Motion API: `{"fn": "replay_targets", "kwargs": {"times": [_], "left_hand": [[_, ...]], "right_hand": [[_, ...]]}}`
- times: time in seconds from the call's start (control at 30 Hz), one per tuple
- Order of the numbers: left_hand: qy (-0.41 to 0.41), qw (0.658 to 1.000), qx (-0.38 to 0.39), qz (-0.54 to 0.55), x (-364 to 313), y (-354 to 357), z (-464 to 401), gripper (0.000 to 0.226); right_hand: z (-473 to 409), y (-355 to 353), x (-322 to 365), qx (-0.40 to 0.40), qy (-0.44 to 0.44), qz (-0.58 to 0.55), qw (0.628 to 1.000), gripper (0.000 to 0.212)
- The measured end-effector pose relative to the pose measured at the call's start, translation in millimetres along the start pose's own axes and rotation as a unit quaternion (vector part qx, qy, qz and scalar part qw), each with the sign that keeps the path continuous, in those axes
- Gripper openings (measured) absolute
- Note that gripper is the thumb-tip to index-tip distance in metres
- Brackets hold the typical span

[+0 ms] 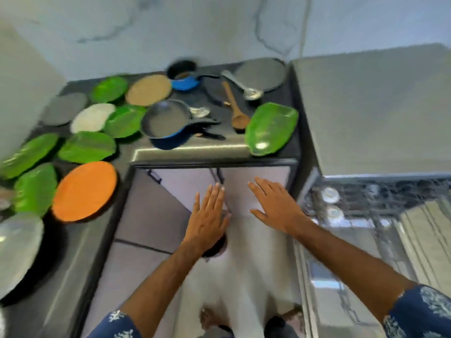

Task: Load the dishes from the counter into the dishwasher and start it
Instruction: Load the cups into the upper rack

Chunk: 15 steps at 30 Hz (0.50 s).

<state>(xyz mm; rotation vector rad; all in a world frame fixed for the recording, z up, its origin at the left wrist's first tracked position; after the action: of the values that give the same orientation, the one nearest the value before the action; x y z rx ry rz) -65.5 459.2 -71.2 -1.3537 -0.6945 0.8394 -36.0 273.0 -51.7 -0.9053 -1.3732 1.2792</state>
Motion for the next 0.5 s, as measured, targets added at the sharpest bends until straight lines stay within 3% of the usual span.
{"fn": "replay_targets", "kwargs": {"times": [0.27,0.5], "left_hand": [[-0.197,0.976,-0.09,-0.016,196,-65,193,0.07],[-0.343,0.93,-0.128,0.005,296,-95,329,0.067]], "right_hand": [[-79,-33,266,-0.011,-0.168,0.008,0.986,0.075],[-109,-44,461,0.011,-0.282,-0.027,0.959,0.063]]}}
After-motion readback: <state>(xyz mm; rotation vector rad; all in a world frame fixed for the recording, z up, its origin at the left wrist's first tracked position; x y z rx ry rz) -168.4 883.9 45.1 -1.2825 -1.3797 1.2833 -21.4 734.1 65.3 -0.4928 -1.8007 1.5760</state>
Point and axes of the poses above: each hand's wrist, its own z-axis away from the middle knuckle, its own y-axis out of the palm, x = y × z, the point moved 7 cm from there along -z, towards the middle knuckle, and after that the axes turned 15 degrees about y, right-handed, at the moved point
